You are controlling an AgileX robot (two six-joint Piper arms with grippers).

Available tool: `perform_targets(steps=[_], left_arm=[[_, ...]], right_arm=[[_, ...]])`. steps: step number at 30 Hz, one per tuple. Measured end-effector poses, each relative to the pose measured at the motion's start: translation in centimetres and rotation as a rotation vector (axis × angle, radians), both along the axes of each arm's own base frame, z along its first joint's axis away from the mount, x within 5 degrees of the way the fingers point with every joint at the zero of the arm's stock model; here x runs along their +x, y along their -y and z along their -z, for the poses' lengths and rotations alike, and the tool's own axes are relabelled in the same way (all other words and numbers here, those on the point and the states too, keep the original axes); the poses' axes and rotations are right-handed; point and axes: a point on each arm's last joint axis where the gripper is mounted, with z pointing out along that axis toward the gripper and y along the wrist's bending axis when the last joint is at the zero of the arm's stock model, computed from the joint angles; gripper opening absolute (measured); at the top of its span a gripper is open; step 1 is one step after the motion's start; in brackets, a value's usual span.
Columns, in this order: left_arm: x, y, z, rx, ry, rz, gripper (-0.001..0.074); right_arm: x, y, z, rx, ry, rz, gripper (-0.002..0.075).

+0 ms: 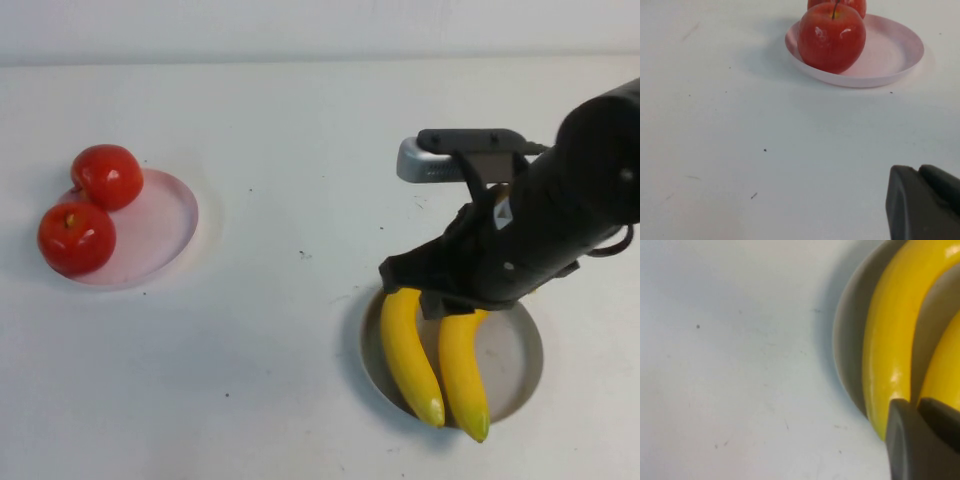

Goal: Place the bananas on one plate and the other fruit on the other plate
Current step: Put another type of fruit in the right plate

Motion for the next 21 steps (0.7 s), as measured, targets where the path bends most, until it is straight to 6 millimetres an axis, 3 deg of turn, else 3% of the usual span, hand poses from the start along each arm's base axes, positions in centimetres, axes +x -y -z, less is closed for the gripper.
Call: perform_targets(steps=[6, 15, 21], left_arm=[[0.0, 0.0, 0.0, 0.0, 0.0, 0.0, -0.0001], [0.0, 0.0, 0.0, 0.0, 0.0, 0.0, -0.0001], [0.0, 0.0, 0.0, 0.0, 0.0, 0.0, -0.0001]], right_arm=[[-2.7, 2.0, -2.3, -0.041, 0.033, -0.142, -0.0011], [-6.5, 4.8, -2.4, -0.115, -0.026, -0.29, -0.0015], [-6.7, 4.8, -2.5, -0.129, 0.032, -0.435, -0.0015]])
